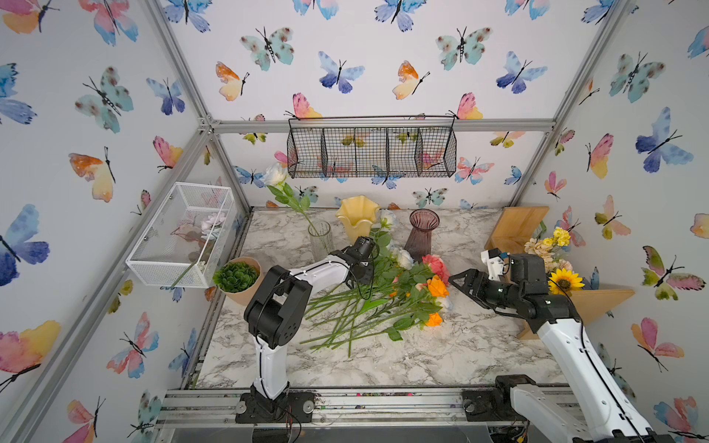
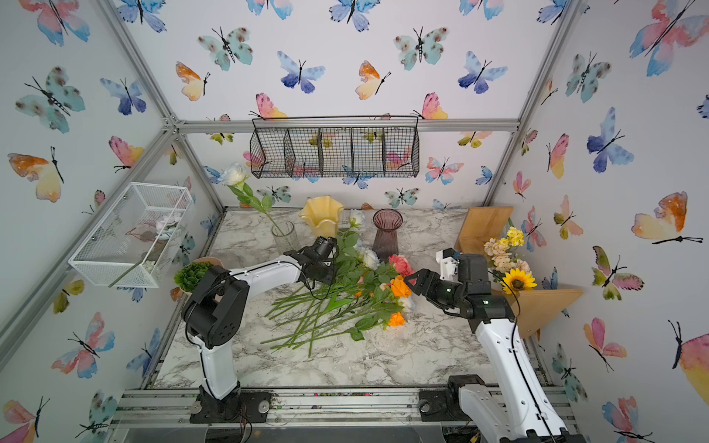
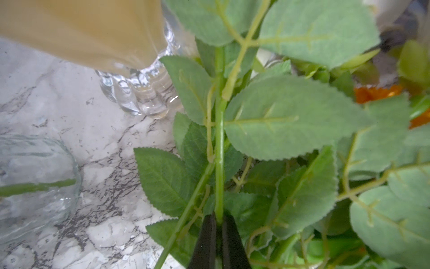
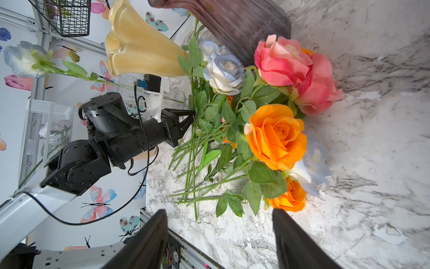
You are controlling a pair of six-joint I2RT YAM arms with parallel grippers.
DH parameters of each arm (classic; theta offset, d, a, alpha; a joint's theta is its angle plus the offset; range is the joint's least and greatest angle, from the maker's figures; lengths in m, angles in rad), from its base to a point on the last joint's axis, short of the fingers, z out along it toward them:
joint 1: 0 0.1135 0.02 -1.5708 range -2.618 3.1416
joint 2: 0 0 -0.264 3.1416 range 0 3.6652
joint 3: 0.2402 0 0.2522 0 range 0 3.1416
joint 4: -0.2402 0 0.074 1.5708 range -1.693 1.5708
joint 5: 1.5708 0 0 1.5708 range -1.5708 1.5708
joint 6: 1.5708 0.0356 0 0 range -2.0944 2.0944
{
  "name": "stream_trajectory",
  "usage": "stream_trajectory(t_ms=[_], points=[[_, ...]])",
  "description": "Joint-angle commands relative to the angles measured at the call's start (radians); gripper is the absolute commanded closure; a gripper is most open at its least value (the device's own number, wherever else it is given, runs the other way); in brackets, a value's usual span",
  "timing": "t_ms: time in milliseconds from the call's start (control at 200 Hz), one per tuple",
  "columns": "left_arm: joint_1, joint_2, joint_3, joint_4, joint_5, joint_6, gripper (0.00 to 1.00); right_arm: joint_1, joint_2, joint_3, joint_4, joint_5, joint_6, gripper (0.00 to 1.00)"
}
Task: Arrange the flowers in different vases according to their colors
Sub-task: Pick up the flower at the center of the board.
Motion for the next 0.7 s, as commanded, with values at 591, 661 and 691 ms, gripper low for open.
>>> stream_trajectory(t_ms=[591, 661, 691], points=[[-0.097, -0.179, 0.127, 0.061, -0.151, 0.131, 1.00, 0.005, -0.025, 0.006, -0.012, 0.019, 0.008, 0.27], [-0.102, -0.204, 0.149, 0.084, -0.163, 0.135, 1.00, 0.005, -0.025, 0.004, -0.010, 0.019, 0.008, 0.27], [-0.101, -0.210, 0.171, 0.081, -0.167, 0.136, 1.00, 0.005, -0.025, 0.006, -0.011, 0.019, 0.008, 0.27]])
